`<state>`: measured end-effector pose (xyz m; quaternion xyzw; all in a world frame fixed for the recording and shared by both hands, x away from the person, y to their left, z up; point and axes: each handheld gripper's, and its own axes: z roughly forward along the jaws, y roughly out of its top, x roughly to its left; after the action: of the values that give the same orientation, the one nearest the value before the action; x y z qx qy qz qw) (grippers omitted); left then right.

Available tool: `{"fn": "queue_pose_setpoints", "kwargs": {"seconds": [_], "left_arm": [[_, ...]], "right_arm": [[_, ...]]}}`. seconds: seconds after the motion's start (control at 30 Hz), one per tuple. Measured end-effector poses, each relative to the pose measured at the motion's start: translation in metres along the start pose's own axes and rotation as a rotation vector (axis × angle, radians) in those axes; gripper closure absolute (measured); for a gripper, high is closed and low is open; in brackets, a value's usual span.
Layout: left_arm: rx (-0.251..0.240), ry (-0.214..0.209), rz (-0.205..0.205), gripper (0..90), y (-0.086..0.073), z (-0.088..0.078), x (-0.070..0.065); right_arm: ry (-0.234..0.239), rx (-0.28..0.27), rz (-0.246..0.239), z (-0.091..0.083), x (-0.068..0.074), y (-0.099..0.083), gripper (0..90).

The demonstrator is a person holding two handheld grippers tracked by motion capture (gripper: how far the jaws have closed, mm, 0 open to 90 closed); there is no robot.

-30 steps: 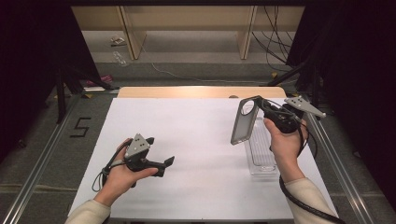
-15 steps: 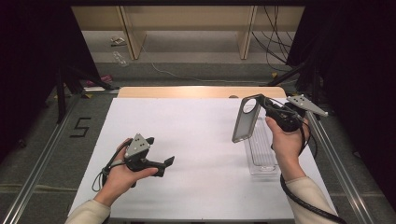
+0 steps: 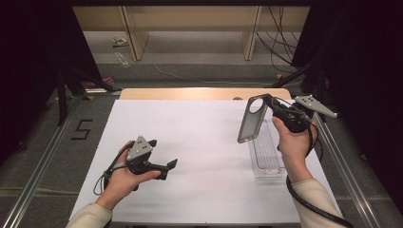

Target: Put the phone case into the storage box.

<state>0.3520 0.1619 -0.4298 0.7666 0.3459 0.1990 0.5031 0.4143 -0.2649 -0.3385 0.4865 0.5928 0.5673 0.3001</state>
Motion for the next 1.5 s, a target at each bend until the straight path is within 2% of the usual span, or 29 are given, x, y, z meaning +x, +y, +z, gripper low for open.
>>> {"fn": "queue_pose_setpoints", "kwargs": {"seconds": [1.5], "left_arm": [[0.004,0.0,-0.006,0.1,-0.001,0.0,0.001]], "right_arm": [[-0.044,-0.029,0.014,-0.004,-0.016,0.009,88.6]]}}
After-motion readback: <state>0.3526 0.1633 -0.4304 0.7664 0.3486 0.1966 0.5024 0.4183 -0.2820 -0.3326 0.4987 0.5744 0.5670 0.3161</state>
